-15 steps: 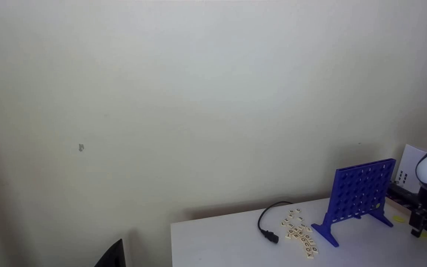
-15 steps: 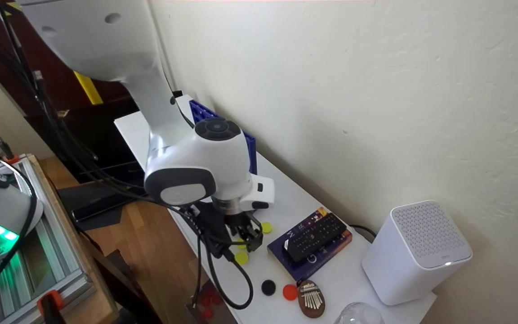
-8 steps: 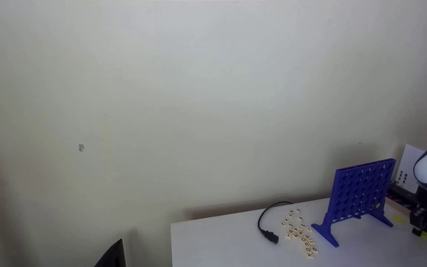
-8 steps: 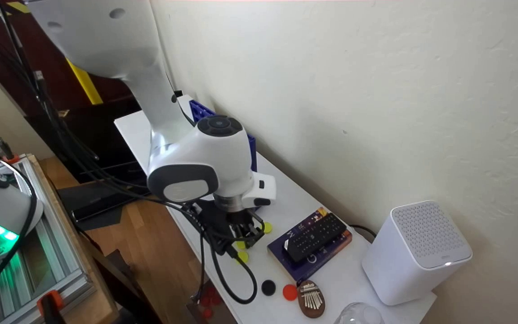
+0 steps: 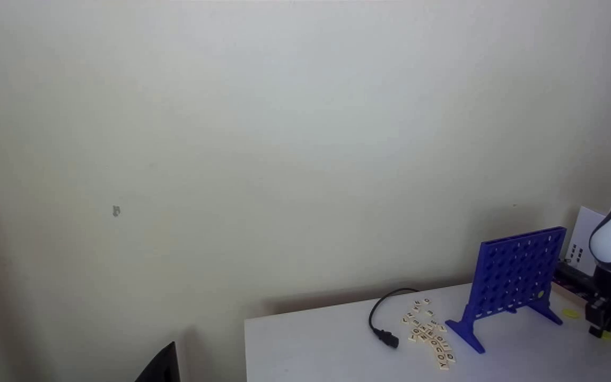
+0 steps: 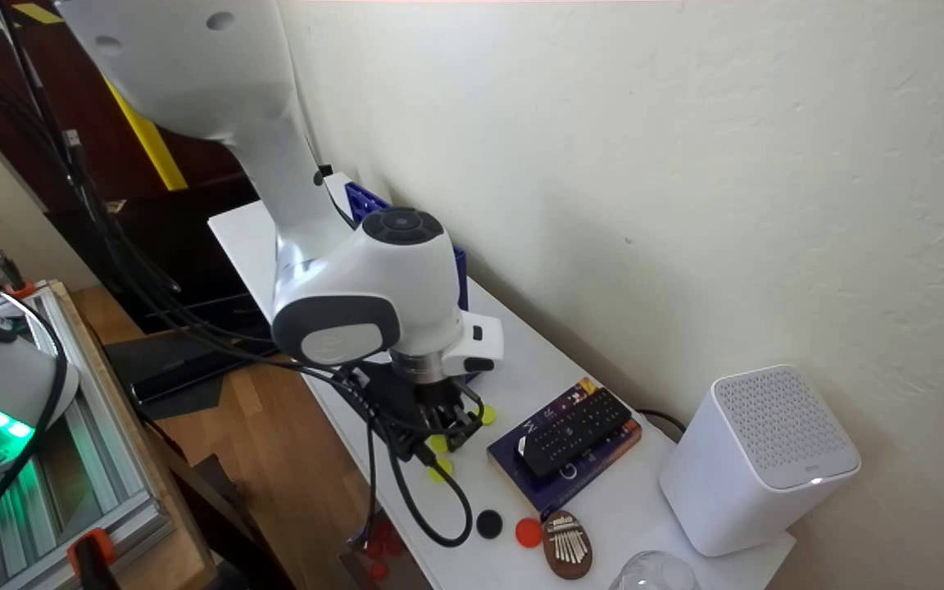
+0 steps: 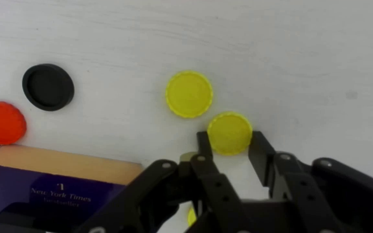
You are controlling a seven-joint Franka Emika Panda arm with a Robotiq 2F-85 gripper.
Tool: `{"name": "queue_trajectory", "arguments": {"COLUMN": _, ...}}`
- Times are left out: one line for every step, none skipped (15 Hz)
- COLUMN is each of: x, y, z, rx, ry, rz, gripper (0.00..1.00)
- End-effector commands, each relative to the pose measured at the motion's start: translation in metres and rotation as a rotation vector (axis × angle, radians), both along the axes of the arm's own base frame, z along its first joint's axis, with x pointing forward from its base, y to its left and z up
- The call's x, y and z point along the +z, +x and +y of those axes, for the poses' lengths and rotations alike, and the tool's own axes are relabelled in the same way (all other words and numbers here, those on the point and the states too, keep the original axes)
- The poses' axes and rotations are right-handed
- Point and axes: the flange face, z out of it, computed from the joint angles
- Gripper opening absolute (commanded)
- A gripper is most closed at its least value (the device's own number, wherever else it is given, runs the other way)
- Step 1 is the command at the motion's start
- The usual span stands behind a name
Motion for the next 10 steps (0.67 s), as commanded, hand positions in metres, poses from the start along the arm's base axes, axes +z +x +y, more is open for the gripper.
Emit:
{"name": "queue_trajectory", "arguments": {"x": -0.0040, "y": 0.0034, "z": -0.0028, "rx": 0.013, "ry": -0.006, "rz": 0.023, "gripper": 0.23}}
{"name": "queue_trajectory", "arguments": {"x": -0.0039, "y": 0.0035, "z": -0.0029, "rx": 0.014, "ry": -0.006, "rz": 0.023, "gripper": 0.15}}
{"name": "queue_trajectory", "arguments": {"x": -0.0040, "y": 0.0036, "z": -0.0032, "rx": 0.014, "ry": -0.005, "rz": 0.024, "gripper": 0.10}}
{"name": "queue_trajectory", "arguments": {"x": -0.0038, "y": 0.0034, "z": -0.0031, "rx": 0.014, "ry": -0.004, "rz": 0.024, "gripper": 0.10}}
{"name": "queue_trajectory", "arguments": {"x": -0.0031, "y": 0.0028, "z": -0.0028, "rx": 0.015, "ry": -0.001, "rz": 0.023, "gripper": 0.10}}
{"name": "queue_trajectory", "arguments": {"x": -0.0023, "y": 0.0021, "z": -0.0027, "rx": 0.014, "ry": 0.002, "rz": 0.020, "gripper": 0.10}}
{"name": "queue_trajectory", "arguments": {"x": -0.0002, "y": 0.0004, "z": -0.0026, "rx": 0.009, "ry": 0.004, "rz": 0.013, "gripper": 0.10}}
{"name": "queue_trajectory", "arguments": {"x": 0.0020, "y": -0.0015, "z": -0.0026, "rx": 0.008, "ry": 0.006, "rz": 0.005, "gripper": 0.10}}
{"name": "queue_trajectory", "arguments": {"x": 0.0044, "y": -0.0043, "z": -0.0033, "rx": -0.001, "ry": 0.007, "rz": -0.004, "gripper": 0.10}}
{"name": "queue_trajectory", "arguments": {"x": 0.0052, "y": -0.0055, "z": -0.0037, "rx": -0.004, "ry": 0.008, "rz": -0.007, "gripper": 0.10}}
